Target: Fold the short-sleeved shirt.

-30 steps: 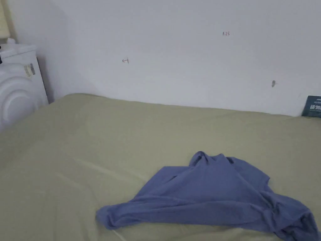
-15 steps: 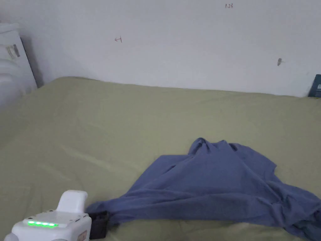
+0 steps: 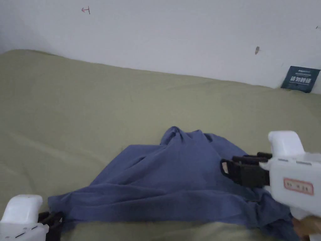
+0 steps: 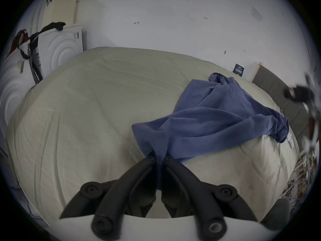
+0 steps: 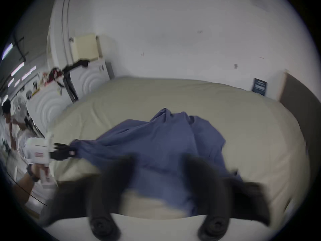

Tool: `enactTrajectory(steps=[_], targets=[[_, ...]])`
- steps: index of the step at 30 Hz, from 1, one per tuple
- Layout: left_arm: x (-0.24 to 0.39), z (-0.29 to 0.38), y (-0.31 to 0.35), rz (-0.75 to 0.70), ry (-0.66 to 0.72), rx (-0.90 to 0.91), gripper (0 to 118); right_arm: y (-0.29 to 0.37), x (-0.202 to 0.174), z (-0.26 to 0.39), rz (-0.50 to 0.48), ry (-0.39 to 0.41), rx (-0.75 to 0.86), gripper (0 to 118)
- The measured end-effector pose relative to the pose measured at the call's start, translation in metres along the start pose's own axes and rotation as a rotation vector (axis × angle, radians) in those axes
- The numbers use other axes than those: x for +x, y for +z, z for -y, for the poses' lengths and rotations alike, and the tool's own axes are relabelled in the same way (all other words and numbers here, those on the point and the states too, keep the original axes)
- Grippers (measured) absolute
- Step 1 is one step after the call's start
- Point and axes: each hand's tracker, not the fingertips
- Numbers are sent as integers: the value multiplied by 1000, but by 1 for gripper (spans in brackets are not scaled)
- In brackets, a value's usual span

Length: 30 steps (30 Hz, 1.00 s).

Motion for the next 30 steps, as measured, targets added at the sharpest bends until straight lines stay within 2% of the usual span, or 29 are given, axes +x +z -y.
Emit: enactTrajectory(steps=[1,2,4,8,11,15,16,17,18,19,20,21,22,23,25,28,30], targets=[[2,0,1,3,-1,-4,2,-29,17,-22,5,43,-80,94],[4,0,1,12,6,-13,2,-55,33,-42,41,71,-127,102],[8,1,-2,18,0,-17,2,-103,63,-78,92,102,-178,100],[15,1,-12,12,-43,-42,2,-185,113,-108,149,-55,-331,100],[14,2,-14,13,-44,-47,2,-226,121,-99,142,-17,-388,100],[10,2,-11,19,-37,-38,2,-258,114,-79,135,97,-504,100],[9,2,-11,19,-36,-36,2,-260,113,-74,134,118,-498,97],[9,2,-11,15,-36,-32,2,-261,110,-71,152,119,-488,86],[9,2,-10,14,-39,-22,2,-257,109,-69,145,103,-471,61],[8,3,-11,17,-39,-17,2,-251,108,-72,97,49,-420,6],[8,3,-10,16,-37,-10,2,-245,109,-76,92,31,-350,2],[7,2,-9,17,-37,2,2,-238,100,-73,150,116,-283,2],[6,0,-8,24,-31,16,2,-228,94,-73,182,138,-249,2],[3,-3,-8,29,-18,22,2,-221,92,-78,119,122,-262,2],[0,-11,-4,37,-4,48,2,-199,81,-82,154,170,-181,2],[-2,-32,3,53,-17,79,2,-159,72,-103,117,117,-55,2],[-1,-53,13,59,-38,123,2,-129,64,-117,144,152,38,2]])
